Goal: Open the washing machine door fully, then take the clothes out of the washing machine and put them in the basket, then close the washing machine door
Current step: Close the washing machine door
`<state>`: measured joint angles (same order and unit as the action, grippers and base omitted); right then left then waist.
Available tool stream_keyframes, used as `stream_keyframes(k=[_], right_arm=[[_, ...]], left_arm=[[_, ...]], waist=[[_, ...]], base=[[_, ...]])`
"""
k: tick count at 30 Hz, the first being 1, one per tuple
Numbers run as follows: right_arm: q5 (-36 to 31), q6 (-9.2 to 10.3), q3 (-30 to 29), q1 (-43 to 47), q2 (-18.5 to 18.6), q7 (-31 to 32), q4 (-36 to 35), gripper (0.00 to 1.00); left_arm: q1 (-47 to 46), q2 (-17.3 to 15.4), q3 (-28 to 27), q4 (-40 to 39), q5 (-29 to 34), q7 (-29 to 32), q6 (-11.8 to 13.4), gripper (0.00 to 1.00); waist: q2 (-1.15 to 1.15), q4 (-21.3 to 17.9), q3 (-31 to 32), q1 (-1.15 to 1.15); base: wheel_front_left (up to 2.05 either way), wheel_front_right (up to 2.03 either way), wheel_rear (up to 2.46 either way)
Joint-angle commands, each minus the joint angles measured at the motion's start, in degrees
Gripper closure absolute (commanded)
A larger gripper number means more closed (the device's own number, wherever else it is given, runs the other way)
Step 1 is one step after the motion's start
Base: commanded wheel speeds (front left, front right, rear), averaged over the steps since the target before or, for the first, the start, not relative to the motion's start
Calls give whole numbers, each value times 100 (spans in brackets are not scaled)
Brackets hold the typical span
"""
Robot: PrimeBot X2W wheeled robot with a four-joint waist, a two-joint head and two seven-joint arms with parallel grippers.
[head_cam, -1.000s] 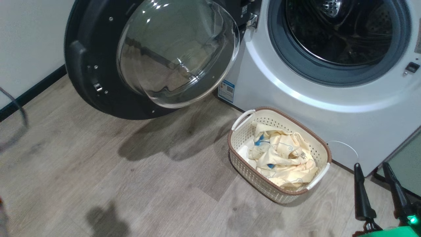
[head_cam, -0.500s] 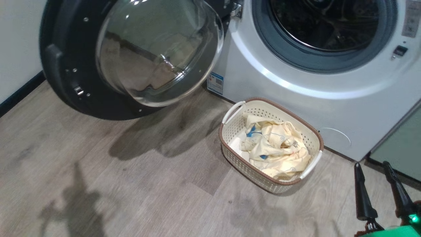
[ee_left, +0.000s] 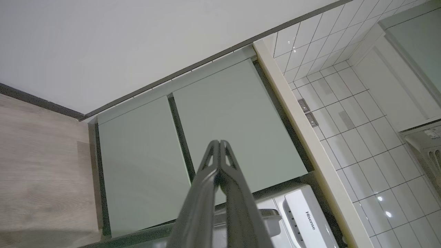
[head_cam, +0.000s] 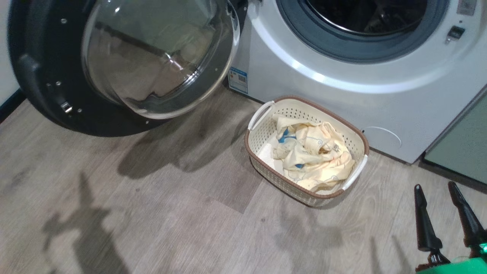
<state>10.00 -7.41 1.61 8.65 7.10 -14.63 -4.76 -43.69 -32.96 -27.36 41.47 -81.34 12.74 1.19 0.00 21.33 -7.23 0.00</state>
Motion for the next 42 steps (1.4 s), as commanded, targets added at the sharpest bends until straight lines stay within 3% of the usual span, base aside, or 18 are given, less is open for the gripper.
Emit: stream_keyframes(k=[1, 13, 31, 42], right_arm=[[1, -8, 115, -284, 176, -37, -214, 0], [35, -8, 132, -472, 454, -37, -325, 0], [27, -8, 47, -618, 507, -37, -400, 0], [55, -8, 48, -669, 530, -37, -378, 0]], left_arm=[[-124, -475, -56, -118, 4, 96, -15, 100], [-87, -533, 182, -78, -52, 759, -61, 100], [54, -406, 189, -598, -40, 794, 190, 100], [264, -409, 358, -883, -34, 1193, 273, 100]], waist=[[0, -61, -89, 0], [0, -290, -639, 0], [0, -460, -1068, 0], [0, -413, -1096, 0]], base=[[0, 0, 0], [0, 0, 0], [0, 0, 0], [0, 0, 0]])
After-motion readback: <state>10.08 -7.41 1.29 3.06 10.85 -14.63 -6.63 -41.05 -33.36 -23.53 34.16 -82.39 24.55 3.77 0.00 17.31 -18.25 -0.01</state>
